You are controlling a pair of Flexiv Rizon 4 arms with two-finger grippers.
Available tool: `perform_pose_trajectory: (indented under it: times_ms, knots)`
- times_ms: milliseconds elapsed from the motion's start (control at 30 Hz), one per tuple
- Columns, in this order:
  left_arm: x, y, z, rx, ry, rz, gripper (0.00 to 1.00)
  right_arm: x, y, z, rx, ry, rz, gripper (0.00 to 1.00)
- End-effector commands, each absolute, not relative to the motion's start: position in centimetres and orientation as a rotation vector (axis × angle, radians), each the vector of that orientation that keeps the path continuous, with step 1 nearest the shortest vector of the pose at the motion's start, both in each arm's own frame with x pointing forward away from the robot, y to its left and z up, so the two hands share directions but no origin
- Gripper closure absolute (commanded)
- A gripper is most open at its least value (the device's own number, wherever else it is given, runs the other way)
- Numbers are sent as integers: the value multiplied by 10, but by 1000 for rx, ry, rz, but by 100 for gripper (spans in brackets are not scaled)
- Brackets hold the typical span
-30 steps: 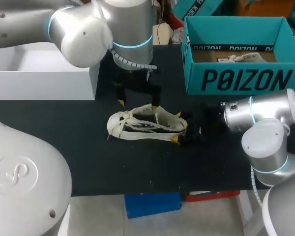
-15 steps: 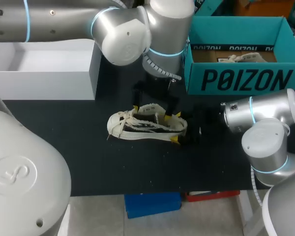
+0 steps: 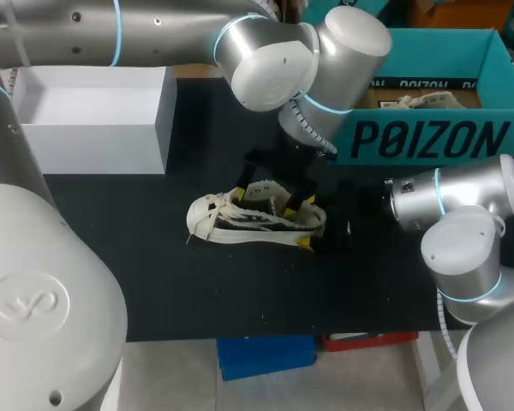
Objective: Take the shoe out of the shoebox, open the shoe tongue, remove and reinsert the insole, then place the shoe into the shoebox
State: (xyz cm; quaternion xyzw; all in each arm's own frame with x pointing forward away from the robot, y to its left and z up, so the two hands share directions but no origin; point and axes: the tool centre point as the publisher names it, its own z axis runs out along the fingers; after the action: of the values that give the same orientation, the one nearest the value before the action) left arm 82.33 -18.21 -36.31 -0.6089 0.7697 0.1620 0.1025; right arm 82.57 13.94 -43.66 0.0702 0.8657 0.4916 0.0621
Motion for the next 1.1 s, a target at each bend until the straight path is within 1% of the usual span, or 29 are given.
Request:
perform_pose_trajectory:
  times_ms: [33, 67, 167, 267, 300, 333, 367, 400, 433, 567, 867, 1100]
  knots:
    - [821, -181, -363, -1747, 2182, 564, 42, 825, 142, -438, 217, 2619, 1481, 100]
    - [822, -180, -363, -1747, 2182, 566, 51, 825, 142, -438, 217, 2619, 1481, 100]
    - [821, -177, -364, -1730, 2165, 583, 52, 825, 142, -438, 217, 2619, 1481, 100]
    - [821, -175, -365, -1739, 2154, 588, 63, 825, 142, -438, 217, 2619, 1481, 100]
    - [821, -174, -365, -1740, 2149, 586, 69, 825, 142, -438, 217, 2619, 1481, 100]
    - [821, -174, -365, -1733, 2136, 588, 78, 825, 142, -438, 217, 2619, 1481, 100]
    - [821, -173, -365, -1730, 2134, 586, 83, 825, 142, -438, 217, 2619, 1481, 100]
    - [821, -173, -364, -1728, 2133, 584, 98, 825, 142, -438, 217, 2619, 1481, 100]
    - [821, -173, -364, -1721, 2121, 592, 100, 825, 142, -438, 217, 2619, 1481, 100]
    - [825, -172, -364, -1734, 2083, 632, 100, 825, 142, -438, 217, 2619, 1481, 100]
    - [826, -184, -337, -1743, 2108, 491, 100, 825, 142, -438, 217, 2619, 1481, 100]
    - [825, -169, -322, -1789, 2099, 407, 100, 825, 142, -438, 217, 2619, 1481, 100]
